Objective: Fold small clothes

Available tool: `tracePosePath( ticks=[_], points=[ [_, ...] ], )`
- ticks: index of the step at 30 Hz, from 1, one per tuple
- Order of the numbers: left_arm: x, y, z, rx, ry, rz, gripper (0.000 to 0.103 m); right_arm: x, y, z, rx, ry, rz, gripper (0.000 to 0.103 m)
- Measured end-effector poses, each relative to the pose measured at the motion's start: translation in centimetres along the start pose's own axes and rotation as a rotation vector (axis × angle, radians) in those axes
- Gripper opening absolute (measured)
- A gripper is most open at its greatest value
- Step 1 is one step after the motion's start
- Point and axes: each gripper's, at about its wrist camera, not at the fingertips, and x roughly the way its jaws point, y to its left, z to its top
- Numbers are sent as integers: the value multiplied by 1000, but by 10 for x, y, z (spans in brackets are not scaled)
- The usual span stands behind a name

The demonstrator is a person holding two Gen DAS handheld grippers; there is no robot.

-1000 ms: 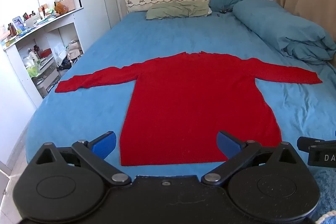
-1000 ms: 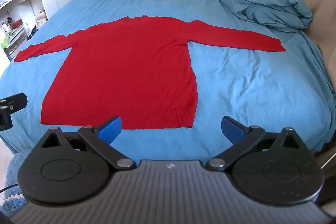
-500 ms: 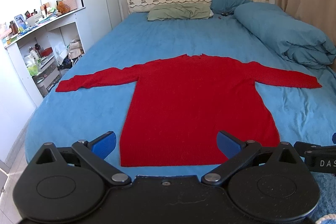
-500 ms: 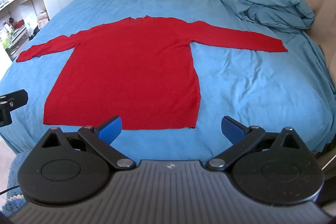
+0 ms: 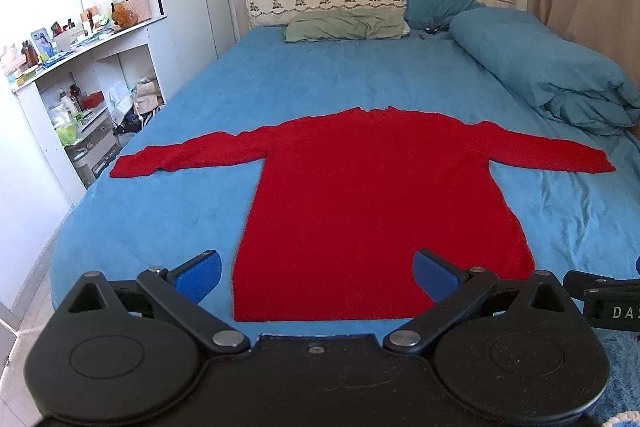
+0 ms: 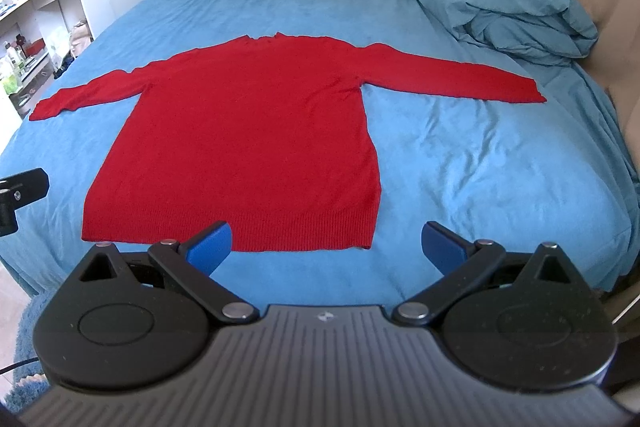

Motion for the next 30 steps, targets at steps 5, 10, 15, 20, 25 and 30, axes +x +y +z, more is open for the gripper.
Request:
tracePosePath(
  ticks=[5,10,15,20,25,30],
  points=[
    [-3,-4,0,14,-8,12,103,-1,-1,-1,1,-2,1,103],
    [-4,-2,2,-9,-4,-1,103,-1,-1,0,0,-2,1,103],
    [-4,0,5,11,-10,10,103,-2,-1,0,1,-2,1,103],
    [-4,-1,4,9,-13,4,103,-3,-1,1,2,-6,2,103],
    [-4,-4,4,25,-12,14,103,-4,-2,1,3,-3,4,103],
    [-5,-4,5,22,-15,9,103,-5,-2,2,4,-5,4,103]
  ],
)
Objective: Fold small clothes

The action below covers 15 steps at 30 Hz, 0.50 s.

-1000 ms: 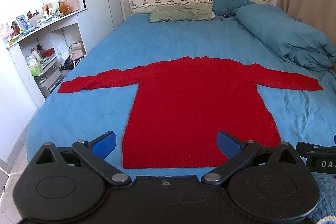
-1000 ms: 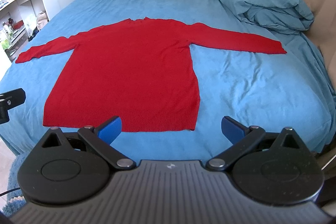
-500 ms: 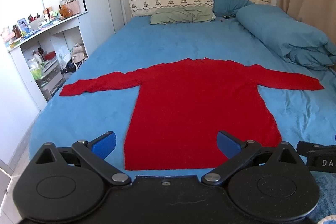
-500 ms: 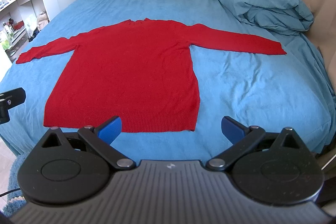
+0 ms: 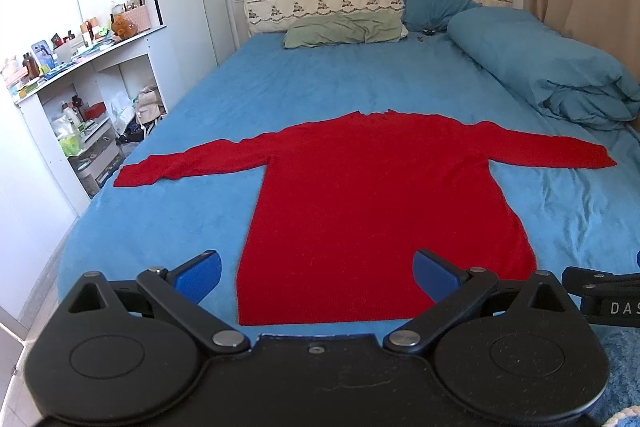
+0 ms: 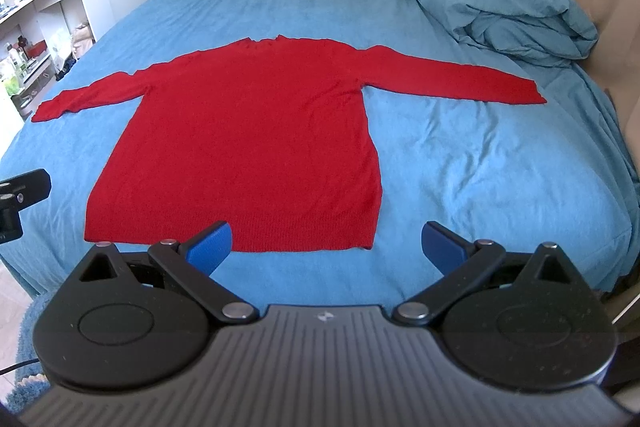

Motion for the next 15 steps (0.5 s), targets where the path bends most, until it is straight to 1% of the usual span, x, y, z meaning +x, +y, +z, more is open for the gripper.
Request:
tracePosePath(
  ticks=[15],
  points=[
    [4,2,4,-11,8,-9,103,1,4,1,2,-3,-5,103]
  ],
)
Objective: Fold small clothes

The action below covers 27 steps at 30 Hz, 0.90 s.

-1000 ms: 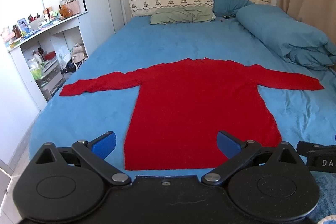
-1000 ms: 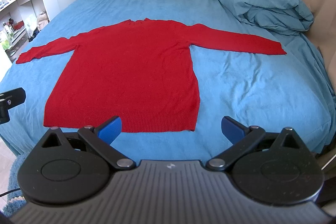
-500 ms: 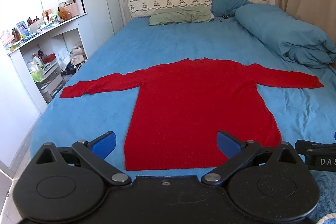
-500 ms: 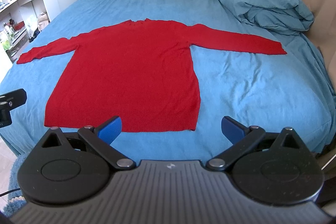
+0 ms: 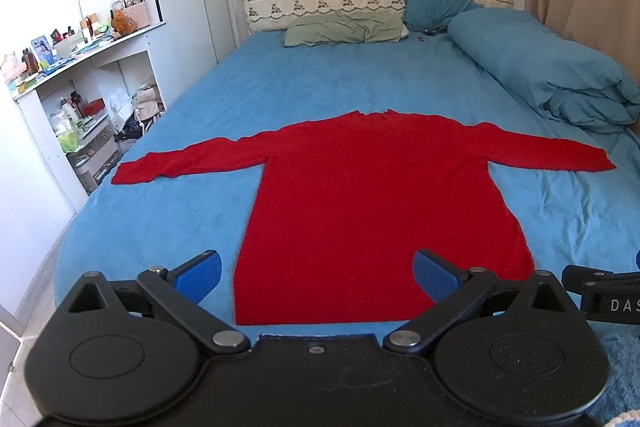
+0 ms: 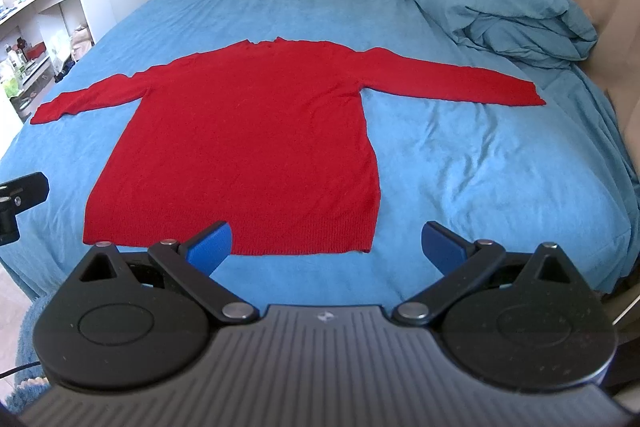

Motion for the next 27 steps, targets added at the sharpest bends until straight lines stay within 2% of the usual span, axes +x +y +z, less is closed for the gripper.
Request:
tracePosePath(
  ticks=[6,13,17,24,27],
  points=[
    [31,-11,32,14,-9,-40,103,14,-11,20,7,-15,12,103],
    [111,-45,98,46,-52,-119,103,69,-64,79,60,-64,-42,103],
    [179,-64,132,38,-32,-186,103,126,-117,112,151,-109,-110,103],
    [315,-111,176,67,44,-290,103,241,-216,152,272,-92,-194,103],
    [361,-130,186,77,61,-286,103,290,-254,159,315,-70,-228,103]
  ],
)
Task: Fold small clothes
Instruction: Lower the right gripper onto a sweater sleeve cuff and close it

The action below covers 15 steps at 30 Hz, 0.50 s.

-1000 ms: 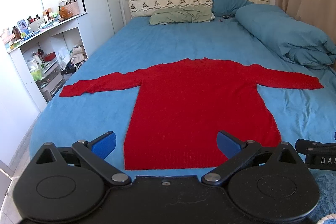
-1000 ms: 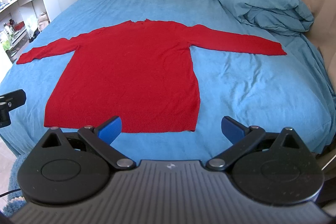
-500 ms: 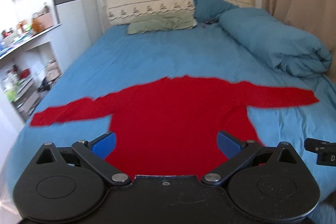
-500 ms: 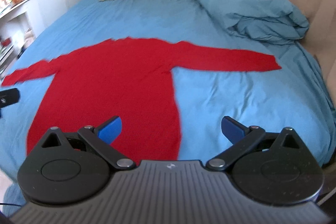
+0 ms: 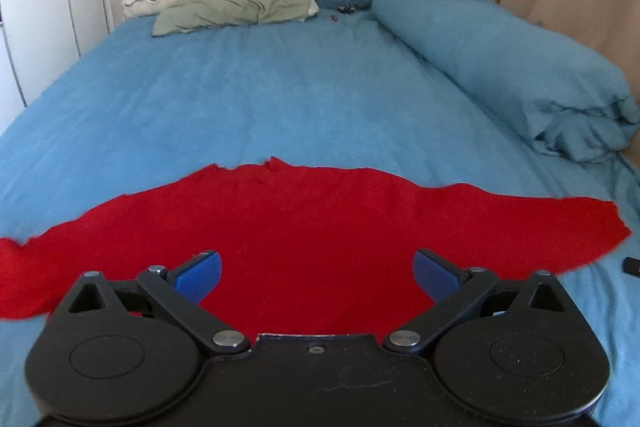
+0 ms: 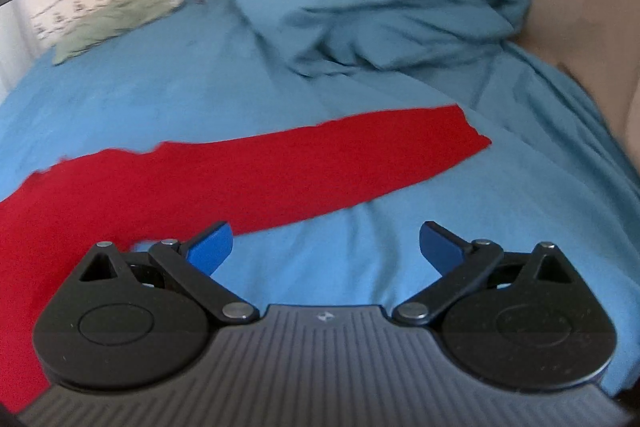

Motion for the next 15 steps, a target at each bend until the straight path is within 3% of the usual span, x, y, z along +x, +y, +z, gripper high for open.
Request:
tracePosePath(
  ticks=[3,10,15],
  points=[
    [35,-8,7,32,38,38,103,46,-20,7,11,-19,-34,103],
    [107,-23,6,50,191,59,103,127,-72,19,172,38,-117,103],
    [140,-31,6,27,253,53,103,153,-86,26,211,73,-143,89]
  ],
)
